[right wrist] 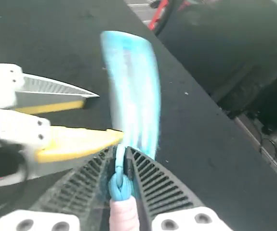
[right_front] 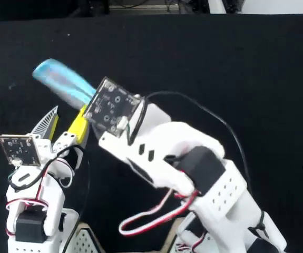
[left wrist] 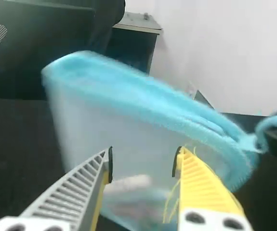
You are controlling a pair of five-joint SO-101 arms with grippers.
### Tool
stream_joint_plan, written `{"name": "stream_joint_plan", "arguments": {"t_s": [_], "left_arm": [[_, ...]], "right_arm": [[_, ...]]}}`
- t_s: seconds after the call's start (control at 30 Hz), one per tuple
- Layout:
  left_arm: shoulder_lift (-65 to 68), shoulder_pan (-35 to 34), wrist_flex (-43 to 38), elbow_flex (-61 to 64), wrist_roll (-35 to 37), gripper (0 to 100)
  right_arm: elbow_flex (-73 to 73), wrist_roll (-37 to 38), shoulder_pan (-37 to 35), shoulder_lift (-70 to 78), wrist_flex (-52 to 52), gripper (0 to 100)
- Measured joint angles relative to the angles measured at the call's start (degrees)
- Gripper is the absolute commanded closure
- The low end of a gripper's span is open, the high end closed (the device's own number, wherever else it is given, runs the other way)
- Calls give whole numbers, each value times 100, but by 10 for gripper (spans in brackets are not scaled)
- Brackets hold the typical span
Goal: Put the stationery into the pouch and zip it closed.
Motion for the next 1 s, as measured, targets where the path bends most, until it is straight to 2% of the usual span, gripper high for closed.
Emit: {"name": "stream_joint_plan", "arguments": {"t_s": [0.3,0.47,0.57,0.77,0.87,1.0], "left_arm": [[0,-475,62,-44,0,773],[9,-484,888,-431,0,770],[0,-290,1662,-888,-97,769],[-9,431,2901,-1354,-1336,768],[-9,941,3174,-1363,-1697,768],[-9,1319,3200,-1363,-1565,768]], "right_arm": [[-167,0,-158,0,18,988],[-167,0,-149,0,-26,988],[-26,0,-35,0,-290,988],[290,0,149,0,-677,988],[308,-9,185,0,-756,988],[308,0,185,0,-774,988]]}}
